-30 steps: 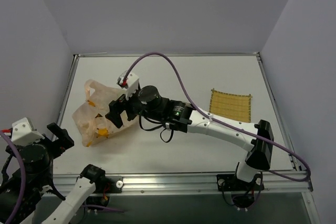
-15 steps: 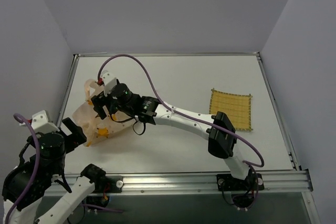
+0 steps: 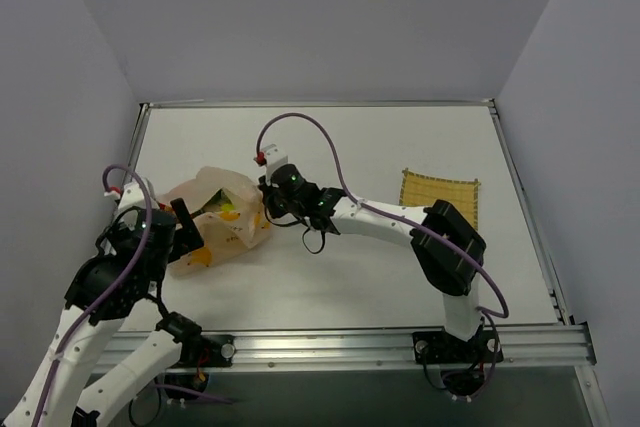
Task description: Take the fake fruits out of the plastic bag
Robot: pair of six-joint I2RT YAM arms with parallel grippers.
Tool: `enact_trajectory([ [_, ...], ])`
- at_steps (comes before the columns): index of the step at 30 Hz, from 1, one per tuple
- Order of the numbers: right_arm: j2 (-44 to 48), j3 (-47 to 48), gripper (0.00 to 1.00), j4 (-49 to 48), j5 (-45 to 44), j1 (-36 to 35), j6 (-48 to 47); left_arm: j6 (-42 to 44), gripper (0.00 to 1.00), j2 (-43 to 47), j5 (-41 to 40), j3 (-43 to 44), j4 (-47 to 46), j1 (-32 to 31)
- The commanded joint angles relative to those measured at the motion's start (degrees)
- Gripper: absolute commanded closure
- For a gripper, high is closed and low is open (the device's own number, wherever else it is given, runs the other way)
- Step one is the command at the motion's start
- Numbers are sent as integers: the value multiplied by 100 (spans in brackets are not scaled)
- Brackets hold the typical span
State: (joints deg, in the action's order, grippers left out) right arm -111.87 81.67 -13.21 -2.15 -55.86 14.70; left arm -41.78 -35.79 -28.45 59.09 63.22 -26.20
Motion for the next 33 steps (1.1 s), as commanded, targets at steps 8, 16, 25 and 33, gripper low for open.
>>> enact_trajectory([
  [8, 1203, -1706, 100, -990, -110, 242, -19, 127, 5, -903, -64, -354, -1101, 9],
  [16, 1484, -2050, 100, -1113, -154, 637, -64, 29, 4, -26, 32, -750, -2006, 9],
  [25, 1502, -1461, 100, -964, 145, 883, -222, -444, 6, -77, -29, -1285, -3051, 9],
  [33, 1642, -1794, 100, -964, 145, 901, -169, -480, 16, -771, -714, -1488, -3809, 18],
])
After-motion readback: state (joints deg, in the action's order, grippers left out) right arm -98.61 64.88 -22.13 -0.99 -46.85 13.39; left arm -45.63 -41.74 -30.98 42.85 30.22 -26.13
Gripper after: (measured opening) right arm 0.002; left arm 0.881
